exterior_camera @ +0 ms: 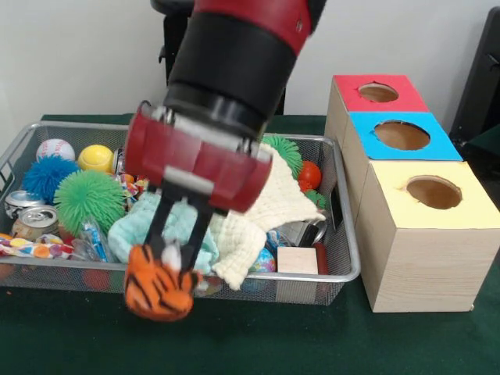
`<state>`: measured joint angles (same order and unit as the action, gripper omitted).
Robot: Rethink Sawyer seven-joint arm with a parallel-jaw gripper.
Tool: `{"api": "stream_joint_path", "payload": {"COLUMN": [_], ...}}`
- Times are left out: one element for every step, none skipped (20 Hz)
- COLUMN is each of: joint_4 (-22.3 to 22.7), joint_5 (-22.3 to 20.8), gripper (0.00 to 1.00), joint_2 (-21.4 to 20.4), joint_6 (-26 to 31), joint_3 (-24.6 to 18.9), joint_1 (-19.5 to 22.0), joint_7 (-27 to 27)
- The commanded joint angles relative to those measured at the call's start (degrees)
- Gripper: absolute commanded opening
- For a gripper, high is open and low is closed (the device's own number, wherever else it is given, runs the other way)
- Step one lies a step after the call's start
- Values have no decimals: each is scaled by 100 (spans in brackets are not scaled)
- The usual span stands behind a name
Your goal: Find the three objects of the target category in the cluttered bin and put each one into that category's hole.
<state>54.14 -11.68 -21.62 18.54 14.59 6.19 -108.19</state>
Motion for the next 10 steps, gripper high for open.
{"api": "stream_joint_path", "payload": {"joint_4": [1612, 1645, 1693, 1733, 1780, 1831, 1930, 2025, 2146, 2207], "joint_5": [1010, 1112, 1242, 1327, 1445, 1520, 1596, 1652, 1712, 1704], "gripper": [0, 0, 0, 0, 0, 0, 0, 0, 0, 0], "joint_2": [-619, -650, -710, -742, -788, -816, -863, -892, -926, -948], "joint_6": [3347, 3571, 3878, 4041, 4357, 4512, 4627, 4671, 4715, 4628], "joint_3": [-1014, -1041, -1046, -1036, -998, -970, -911, -873, -803, -762], "joint_1": [495, 507, 494, 478, 432, 401, 338, 301, 236, 191], "joint_7": [-27, -11, -93, -145, -282, -376, -534, -619, -777, -808]}}
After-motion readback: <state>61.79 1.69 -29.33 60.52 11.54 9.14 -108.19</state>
